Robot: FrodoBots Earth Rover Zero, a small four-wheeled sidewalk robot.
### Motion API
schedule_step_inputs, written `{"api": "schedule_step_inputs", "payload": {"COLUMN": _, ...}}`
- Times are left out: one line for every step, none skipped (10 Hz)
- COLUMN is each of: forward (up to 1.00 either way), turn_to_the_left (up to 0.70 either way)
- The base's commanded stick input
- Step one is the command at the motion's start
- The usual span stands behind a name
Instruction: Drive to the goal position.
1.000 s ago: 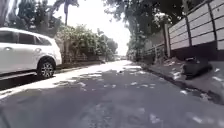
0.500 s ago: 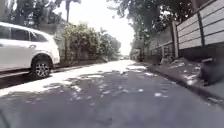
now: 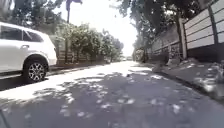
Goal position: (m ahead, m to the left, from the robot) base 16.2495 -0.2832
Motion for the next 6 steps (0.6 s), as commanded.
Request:
{"api": "schedule_step_inputs", "payload": {"forward": 1.0, "turn_to_the_left": 0.02}}
{"api": "schedule_step_inputs", "payload": {"forward": 1.0, "turn_to_the_left": -0.33}}
{"api": "schedule_step_inputs", "payload": {"forward": 1.0, "turn_to_the_left": -0.38}}
{"api": "schedule_step_inputs", "payload": {"forward": 1.0, "turn_to_the_left": -0.38}}
{"api": "schedule_step_inputs", "payload": {"forward": 1.0, "turn_to_the_left": -0.16}}
{"api": "schedule_step_inputs", "payload": {"forward": 1.0, "turn_to_the_left": 0.02}}
